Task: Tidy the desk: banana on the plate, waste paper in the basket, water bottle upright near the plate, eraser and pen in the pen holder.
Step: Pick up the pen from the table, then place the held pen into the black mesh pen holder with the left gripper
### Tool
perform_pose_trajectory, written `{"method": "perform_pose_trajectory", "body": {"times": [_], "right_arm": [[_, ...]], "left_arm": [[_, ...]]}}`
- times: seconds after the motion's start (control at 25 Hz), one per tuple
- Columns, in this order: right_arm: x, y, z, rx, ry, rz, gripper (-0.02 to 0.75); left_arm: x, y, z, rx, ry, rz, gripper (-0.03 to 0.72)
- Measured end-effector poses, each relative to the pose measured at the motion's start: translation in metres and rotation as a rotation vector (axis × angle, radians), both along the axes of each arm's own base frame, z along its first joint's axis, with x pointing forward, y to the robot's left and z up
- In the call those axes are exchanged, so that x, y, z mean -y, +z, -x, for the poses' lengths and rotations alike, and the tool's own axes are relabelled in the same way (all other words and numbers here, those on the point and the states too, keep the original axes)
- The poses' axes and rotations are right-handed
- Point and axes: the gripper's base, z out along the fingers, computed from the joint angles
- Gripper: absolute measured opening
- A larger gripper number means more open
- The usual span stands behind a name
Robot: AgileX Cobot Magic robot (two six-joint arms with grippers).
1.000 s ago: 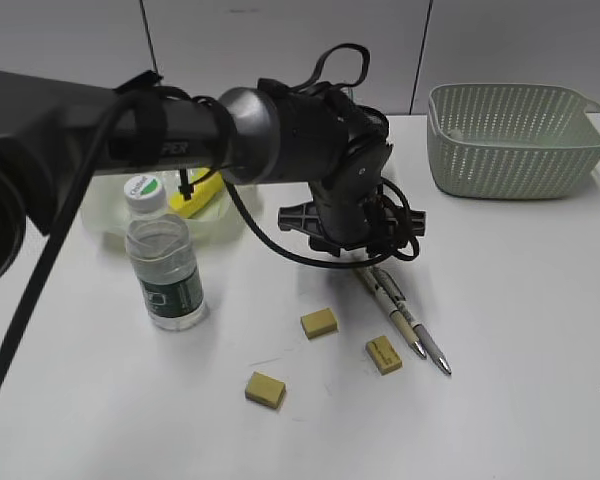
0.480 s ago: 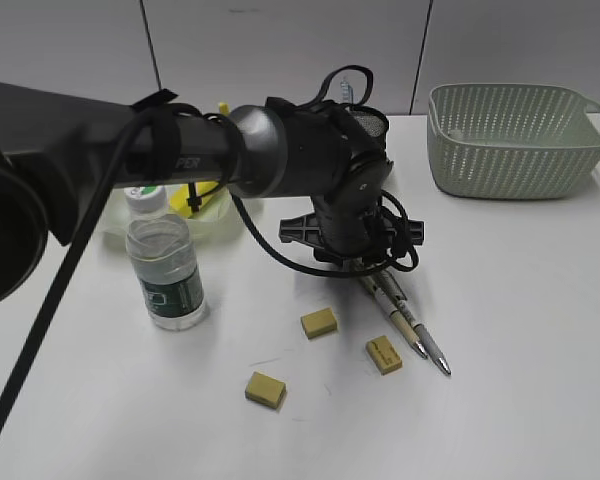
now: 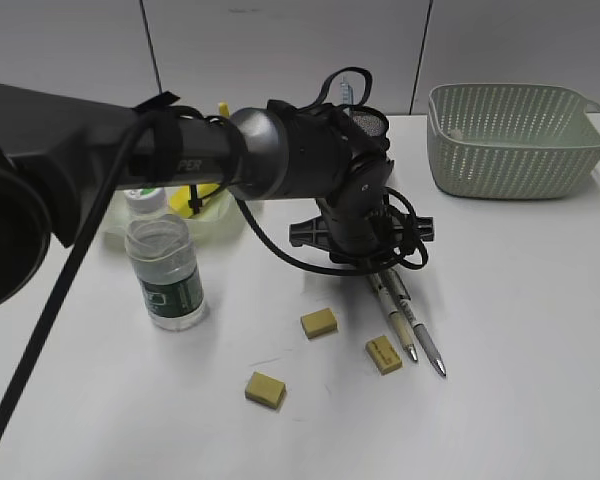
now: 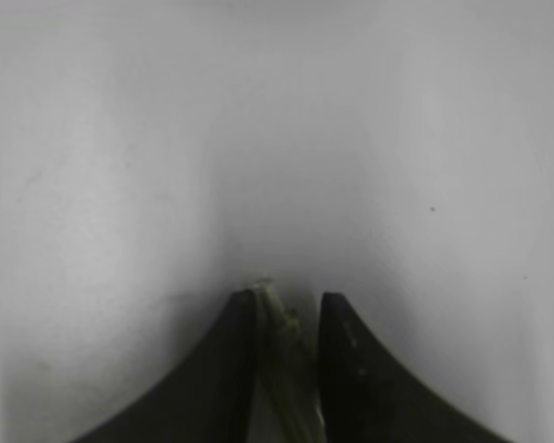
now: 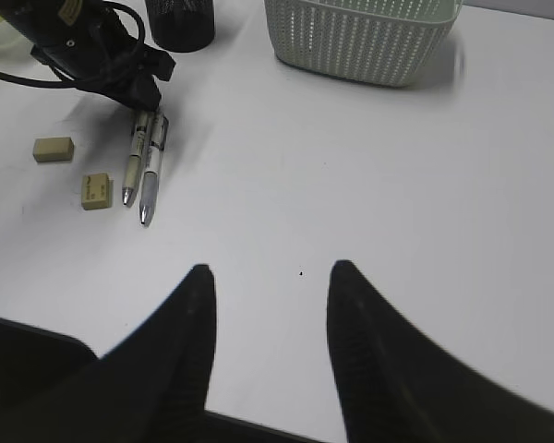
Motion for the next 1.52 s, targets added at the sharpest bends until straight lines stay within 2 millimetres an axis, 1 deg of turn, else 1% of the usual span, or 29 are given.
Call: {"method": "perform_pose_trajectory", "body": {"times": [0.12, 0.24, 0.52, 0.72, 0.8, 0.96, 1.16, 1.28, 1.4, 1.52], "right_arm": [[0.000, 0.000, 0.000, 0.000, 0.000, 0.000, 0.330], [0.000, 0.000, 0.000, 0.000, 0.000, 0.000, 0.330], [0.000, 0.000, 0.000, 0.000, 0.000, 0.000, 0.330], [0.000, 0.000, 0.000, 0.000, 0.000, 0.000, 0.330], [0.000, 0.000, 0.000, 0.000, 0.000, 0.000, 0.330], [0.000, 0.000, 0.000, 0.000, 0.000, 0.000, 0.330], [0.000, 0.000, 0.000, 0.000, 0.000, 0.000, 0.330], [0.000, 0.000, 0.000, 0.000, 0.000, 0.000, 0.330], [0.000, 0.000, 0.000, 0.000, 0.000, 0.000, 0.330], [0.000, 0.000, 0.000, 0.001, 0.000, 0.000, 0.329]], "left_arm": [[0.001, 0.000, 0.000, 0.000, 0.000, 0.006, 0.139], [0.001, 0.000, 0.000, 0.002, -0.001, 0.008, 0.130], [0.004, 0.002, -0.001, 0.024, -0.009, 0.045, 0.124], [0.007, 0.011, -0.003, 0.057, -0.020, 0.087, 0.121], [0.007, 0.020, -0.004, 0.084, -0.030, 0.098, 0.121], [0.006, 0.045, -0.007, 0.177, -0.072, 0.104, 0.119], [0.000, 0.087, -0.010, 0.348, -0.150, 0.067, 0.118], [-0.001, 0.113, -0.012, 0.479, -0.216, 0.054, 0.115], [-0.001, 0.138, -0.015, 0.670, -0.338, -0.003, 0.115], [0.001, 0.153, -0.018, 0.844, -0.482, -0.055, 0.115]]}}
